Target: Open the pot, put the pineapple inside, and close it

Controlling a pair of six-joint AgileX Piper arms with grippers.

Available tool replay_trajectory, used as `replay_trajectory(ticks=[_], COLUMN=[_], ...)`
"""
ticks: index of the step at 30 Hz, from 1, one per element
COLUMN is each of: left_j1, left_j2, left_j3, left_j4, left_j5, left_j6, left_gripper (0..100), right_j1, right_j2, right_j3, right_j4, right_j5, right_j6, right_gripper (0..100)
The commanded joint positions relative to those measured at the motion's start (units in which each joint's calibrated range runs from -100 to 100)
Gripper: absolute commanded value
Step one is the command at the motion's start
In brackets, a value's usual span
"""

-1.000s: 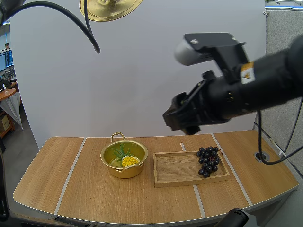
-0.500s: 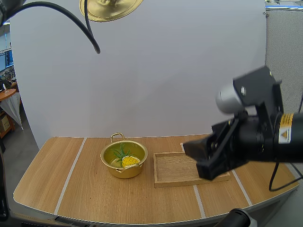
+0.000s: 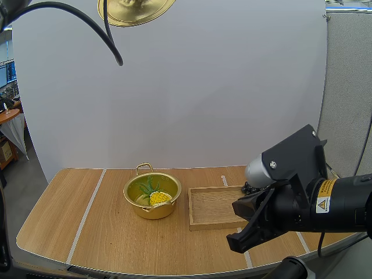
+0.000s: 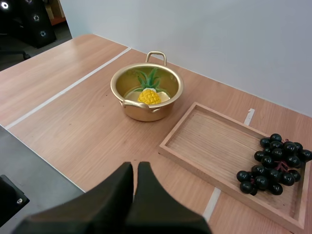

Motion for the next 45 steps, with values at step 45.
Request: replay_trajectory(ticks=[45], left_j1=[-0.09], left_j2=[3.1], left_j3=[4.6], left_j4=[-1.2], left_j5=[23.3], left_j6=[1.2], left_gripper=[0], right_j1=[-0.4], right_j2=[-0.4], right_j3=[0.1], right_j4=[-2.1], right_j5=[0.0], right_j6=[-0.1], right_gripper=[0])
